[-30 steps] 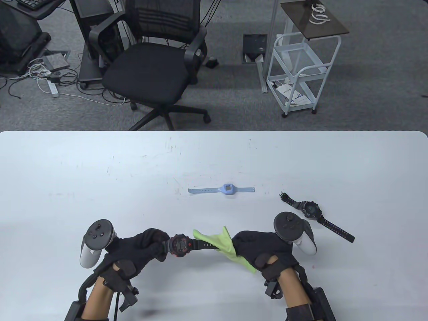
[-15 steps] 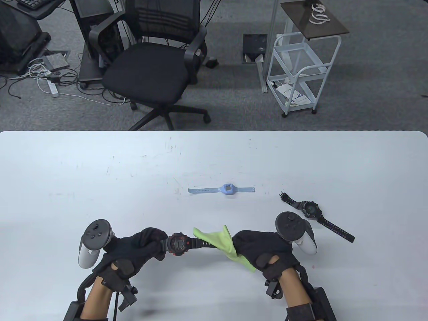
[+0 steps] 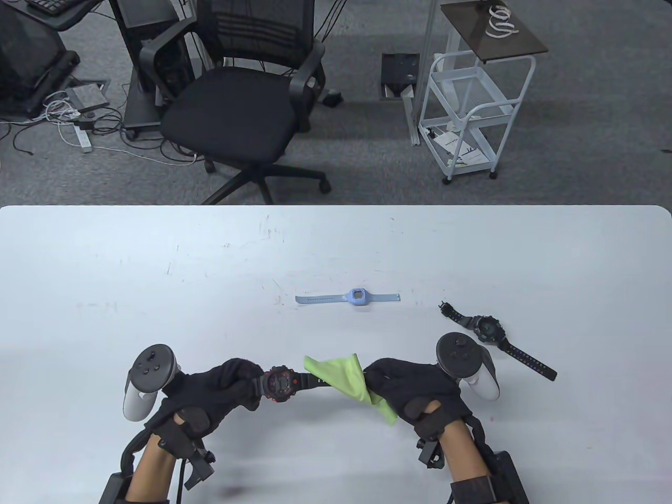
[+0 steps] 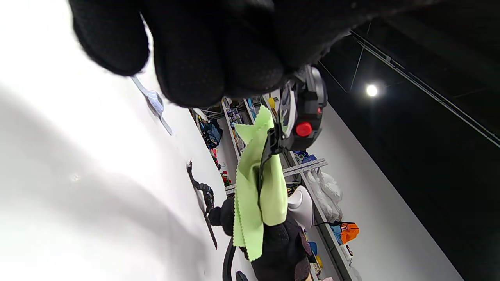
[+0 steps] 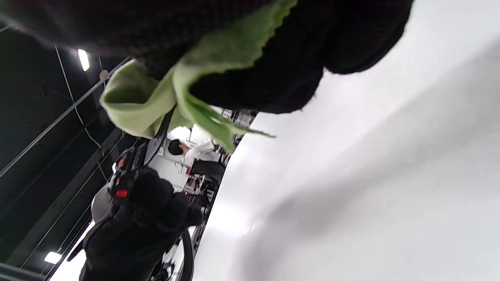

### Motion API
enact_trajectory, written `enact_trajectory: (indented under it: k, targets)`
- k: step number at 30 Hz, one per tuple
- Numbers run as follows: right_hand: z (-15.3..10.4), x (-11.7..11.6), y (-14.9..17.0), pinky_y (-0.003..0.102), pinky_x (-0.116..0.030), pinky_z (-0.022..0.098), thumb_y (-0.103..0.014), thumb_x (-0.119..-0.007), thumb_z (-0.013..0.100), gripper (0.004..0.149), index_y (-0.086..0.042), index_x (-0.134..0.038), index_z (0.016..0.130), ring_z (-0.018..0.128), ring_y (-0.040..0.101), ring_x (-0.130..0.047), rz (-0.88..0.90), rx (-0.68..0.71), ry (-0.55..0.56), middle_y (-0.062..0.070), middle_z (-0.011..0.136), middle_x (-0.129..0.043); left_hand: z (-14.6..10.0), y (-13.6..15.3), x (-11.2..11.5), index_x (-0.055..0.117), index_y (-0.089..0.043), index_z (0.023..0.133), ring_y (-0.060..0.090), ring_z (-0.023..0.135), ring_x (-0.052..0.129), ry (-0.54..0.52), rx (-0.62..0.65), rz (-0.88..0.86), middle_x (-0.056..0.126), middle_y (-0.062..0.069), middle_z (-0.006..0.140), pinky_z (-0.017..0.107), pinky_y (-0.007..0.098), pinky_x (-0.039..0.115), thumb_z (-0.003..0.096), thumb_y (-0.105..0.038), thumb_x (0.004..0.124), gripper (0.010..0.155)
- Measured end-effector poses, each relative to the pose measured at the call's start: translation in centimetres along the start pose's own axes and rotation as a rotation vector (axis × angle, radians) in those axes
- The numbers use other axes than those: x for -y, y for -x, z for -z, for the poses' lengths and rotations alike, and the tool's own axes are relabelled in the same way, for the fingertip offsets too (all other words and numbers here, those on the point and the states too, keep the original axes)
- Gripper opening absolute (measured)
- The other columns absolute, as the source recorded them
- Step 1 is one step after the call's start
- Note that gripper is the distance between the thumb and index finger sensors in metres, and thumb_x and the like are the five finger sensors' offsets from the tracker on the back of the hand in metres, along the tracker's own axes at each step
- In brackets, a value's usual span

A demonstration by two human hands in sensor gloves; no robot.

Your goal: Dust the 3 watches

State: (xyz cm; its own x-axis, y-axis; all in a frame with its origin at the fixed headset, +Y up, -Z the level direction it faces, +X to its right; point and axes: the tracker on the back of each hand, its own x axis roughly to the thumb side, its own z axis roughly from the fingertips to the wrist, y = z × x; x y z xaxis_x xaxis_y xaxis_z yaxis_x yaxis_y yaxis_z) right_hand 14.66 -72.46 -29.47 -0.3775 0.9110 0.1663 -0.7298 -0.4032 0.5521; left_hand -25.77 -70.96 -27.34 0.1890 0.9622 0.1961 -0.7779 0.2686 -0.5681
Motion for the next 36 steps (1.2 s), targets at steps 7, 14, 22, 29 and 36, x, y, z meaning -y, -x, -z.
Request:
enact_trajectory:
  k: [7, 14, 22, 29, 36]
  targets:
    - [0.0, 0.0, 0.2, 0.056, -0.070, 0.064, -0.045, -0.072, 0.063, 0.044, -0.017, -0.081, 0.096, 0.065, 0.017, -0.093, 0.053, 0.017, -0.006, -0.001, 0.074, -0.093, 0.2, 0.0, 0.3, 0.079, -0.011, 0.095, 0.032, 0.065, 0.098, 0.025, -0.003, -0.001, 0.096, 0.007, 0.074, 0.061, 0.063, 0.074, 0.0517, -0.033, 0.077, 0.048]
    - [-0.4, 0.6, 0.0, 0.052, -0.075, 0.059, -0.053, -0.078, 0.063, 0.044, -0.016, -0.090, 0.084, 0.054, 0.013, -0.098, 0.026, 0.012, 0.026, -0.006, 0.062, -0.097, 0.1, 0.0, 0.2, 0.079, -0.011, 0.095, 0.032, 0.064, 0.098, 0.025, -0.004, -0.010, 0.096, 0.007, 0.074, 0.061, 0.063, 0.074, 0.0516, -0.033, 0.077, 0.048]
    - [-0.1, 0.0, 0.3, 0.057, -0.068, 0.065, -0.040, -0.070, 0.065, 0.045, -0.015, -0.074, 0.102, 0.069, 0.018, -0.091, 0.028, -0.008, -0.014, 0.001, 0.081, -0.089, 0.0, 0.1, 0.1, 0.079, -0.011, 0.095, 0.032, 0.064, 0.098, 0.023, -0.018, 0.004, 0.096, 0.007, 0.074, 0.060, 0.063, 0.074, 0.0518, -0.033, 0.077, 0.048]
    - [-0.5, 0.6, 0.2, 0.054, -0.073, 0.061, -0.048, -0.075, 0.065, 0.043, -0.015, -0.086, 0.090, 0.059, 0.015, -0.097, 0.021, -0.019, 0.041, -0.003, 0.069, -0.096, -0.1, 0.0, 0.0, 0.079, -0.011, 0.095, 0.032, 0.065, 0.098, 0.014, -0.004, -0.008, 0.096, 0.007, 0.074, 0.061, 0.063, 0.074, 0.0518, -0.033, 0.076, 0.048]
    - [-1.1, 1.3, 0.7, 0.056, -0.070, 0.063, -0.046, -0.073, 0.066, 0.043, -0.016, -0.081, 0.096, 0.065, 0.018, -0.094, 0.054, -0.018, 0.148, -0.001, 0.075, -0.093, -0.6, -0.2, -0.7, 0.077, -0.011, 0.096, 0.032, 0.065, 0.098, -0.044, 0.027, -0.038, 0.096, 0.007, 0.075, 0.061, 0.064, 0.074, 0.0518, -0.032, 0.076, 0.049]
